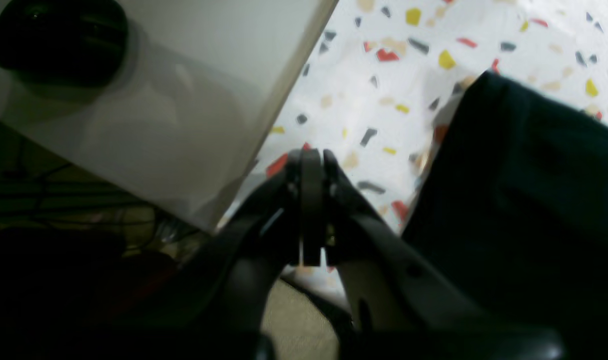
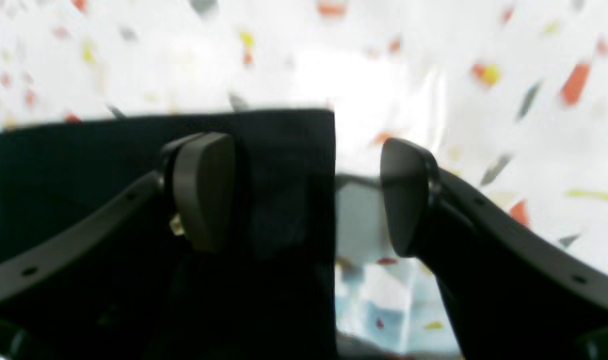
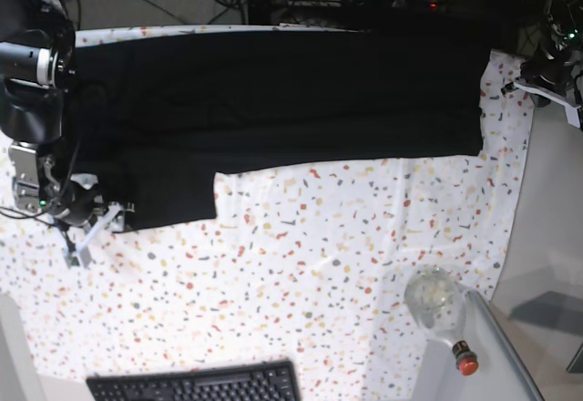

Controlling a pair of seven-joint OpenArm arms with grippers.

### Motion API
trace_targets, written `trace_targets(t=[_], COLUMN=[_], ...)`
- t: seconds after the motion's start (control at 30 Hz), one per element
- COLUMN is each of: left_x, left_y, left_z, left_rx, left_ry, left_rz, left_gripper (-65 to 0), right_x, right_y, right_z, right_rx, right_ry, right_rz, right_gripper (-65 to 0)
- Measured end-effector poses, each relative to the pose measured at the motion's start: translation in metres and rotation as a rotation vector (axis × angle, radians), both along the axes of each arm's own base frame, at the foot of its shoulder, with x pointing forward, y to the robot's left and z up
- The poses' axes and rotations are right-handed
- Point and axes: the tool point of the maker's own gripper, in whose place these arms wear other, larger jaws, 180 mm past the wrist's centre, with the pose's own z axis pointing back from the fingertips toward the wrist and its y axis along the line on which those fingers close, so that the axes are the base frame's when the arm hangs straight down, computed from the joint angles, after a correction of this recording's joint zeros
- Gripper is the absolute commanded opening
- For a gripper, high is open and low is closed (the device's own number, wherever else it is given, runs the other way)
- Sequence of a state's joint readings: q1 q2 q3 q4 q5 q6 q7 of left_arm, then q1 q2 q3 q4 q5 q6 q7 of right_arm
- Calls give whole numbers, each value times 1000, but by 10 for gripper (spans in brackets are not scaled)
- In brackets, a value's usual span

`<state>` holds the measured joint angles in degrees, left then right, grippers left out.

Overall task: Layout the t-shirt on the table in an organized manner, then fold the t-shirt properly
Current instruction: 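Grasp the hanging sleeve with the right gripper and fold it onto the shirt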

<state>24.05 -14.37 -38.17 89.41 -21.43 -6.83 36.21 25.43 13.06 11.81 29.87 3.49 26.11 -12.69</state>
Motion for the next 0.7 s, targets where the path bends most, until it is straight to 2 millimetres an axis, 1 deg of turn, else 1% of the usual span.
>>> trace_targets(t=[0.1, 0.13, 0.17, 0.2, 0.27, 0.3, 0.33, 0.4, 0.53, 0.6, 0.67, 0.7], left_x=[-3, -3, -2, -2, -2, -2, -2, -2, -2, -2, 0, 0], left_y=[0, -1, -3, -4, -3, -3, -3, -3, 0, 0, 3, 6], left_z=[-2, -2, -2, -2, -2, -2, -2, -2, -1, 0, 1, 3], left_rx=[-6, -9, -11, -14, -12, -11, -11, -13, 0, 0, 7, 14], left_ry=[-2, -2, -4, -6, -5, -5, -5, -5, 0, -1, 1, 0], left_rz=[20, 21, 14, 11, 13, 13, 13, 13, 9, 10, 1, 1], left_gripper=[-650, -650, -650, -650, -650, -650, -650, -650, -650, -650, -650, -650], right_x=[4, 5, 5, 4, 3, 3, 3, 3, 3, -5, -17, -26], right_y=[2, 5, 6, 6, 5, 8, 11, 16, 16, 16, 17, 22], right_z=[-2, -2, -3, -3, -4, -5, -5, -6, -5, -4, 2, 7], right_rx=[-20, -20, -23, -26, -26, -21, -15, -4, -9, -35, -87, -108], right_ry=[-12, -20, -25, -23, -15, -14, -14, -18, -11, 21, 35, 24], right_rz=[-8, -2, 4, 7, 7, 6, 8, 9, 14, 38, 81, 102], right_gripper=[-222, -239, -279, -336, -506, -615, -650, -650, -650, -650, -650, -650])
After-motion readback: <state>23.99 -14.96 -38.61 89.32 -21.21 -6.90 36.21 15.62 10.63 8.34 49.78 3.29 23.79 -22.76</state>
